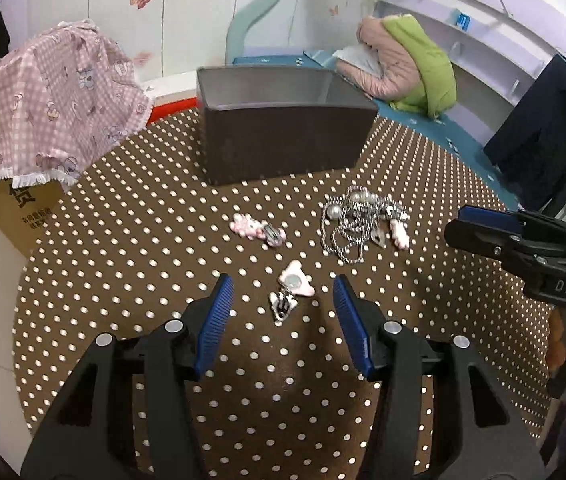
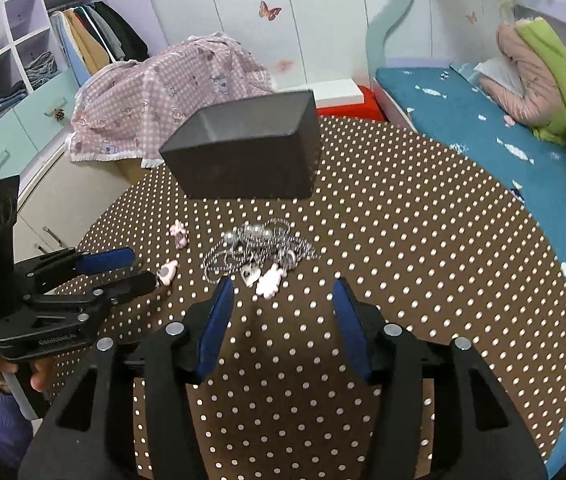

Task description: Organize jewelry

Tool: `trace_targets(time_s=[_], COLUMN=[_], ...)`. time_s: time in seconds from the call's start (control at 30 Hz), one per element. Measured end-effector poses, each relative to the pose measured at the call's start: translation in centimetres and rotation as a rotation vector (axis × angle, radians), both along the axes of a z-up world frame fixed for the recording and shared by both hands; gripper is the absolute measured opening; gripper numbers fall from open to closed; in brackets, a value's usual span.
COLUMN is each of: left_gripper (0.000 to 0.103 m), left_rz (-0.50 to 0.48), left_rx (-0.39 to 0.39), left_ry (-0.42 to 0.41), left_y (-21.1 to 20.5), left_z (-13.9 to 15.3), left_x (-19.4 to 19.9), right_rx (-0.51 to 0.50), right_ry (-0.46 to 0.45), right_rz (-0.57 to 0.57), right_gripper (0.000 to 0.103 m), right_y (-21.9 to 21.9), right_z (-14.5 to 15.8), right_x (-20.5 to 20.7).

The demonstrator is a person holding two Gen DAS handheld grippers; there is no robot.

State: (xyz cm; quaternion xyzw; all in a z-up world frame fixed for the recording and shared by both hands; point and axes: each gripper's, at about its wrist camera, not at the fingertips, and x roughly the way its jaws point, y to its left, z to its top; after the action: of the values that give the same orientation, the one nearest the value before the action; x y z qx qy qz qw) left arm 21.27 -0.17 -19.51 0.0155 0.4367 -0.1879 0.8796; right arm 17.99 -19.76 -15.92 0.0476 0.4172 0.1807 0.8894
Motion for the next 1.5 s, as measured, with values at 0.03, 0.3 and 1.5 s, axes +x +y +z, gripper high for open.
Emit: trace_targets(time_s=[0.03, 0.3, 1.5], left_gripper=[0.052, 0.026, 0.015], left_rz=[-0.001, -0.007, -0.128], left_rx=[0.006, 0.036, -0.248], left_ry=[0.003, -0.014, -0.066], left_y=[-0.1, -0.5, 0.5], left_z=[-0.3, -1.1, 8.6], left_x=[0.1, 0.5, 1.8], right_rx=[-0.002, 0.003, -0.072], right_ry=[0.003, 0.029, -0.120], right_rz=[-0.001, 0.000, 0.035], right_gripper=[0.049, 0.049, 0.014], right_y=[0.1, 0.5, 0.1], right_z=[-0.3, -1.5, 4.2], right_x=[-0.1, 0.2, -0.1])
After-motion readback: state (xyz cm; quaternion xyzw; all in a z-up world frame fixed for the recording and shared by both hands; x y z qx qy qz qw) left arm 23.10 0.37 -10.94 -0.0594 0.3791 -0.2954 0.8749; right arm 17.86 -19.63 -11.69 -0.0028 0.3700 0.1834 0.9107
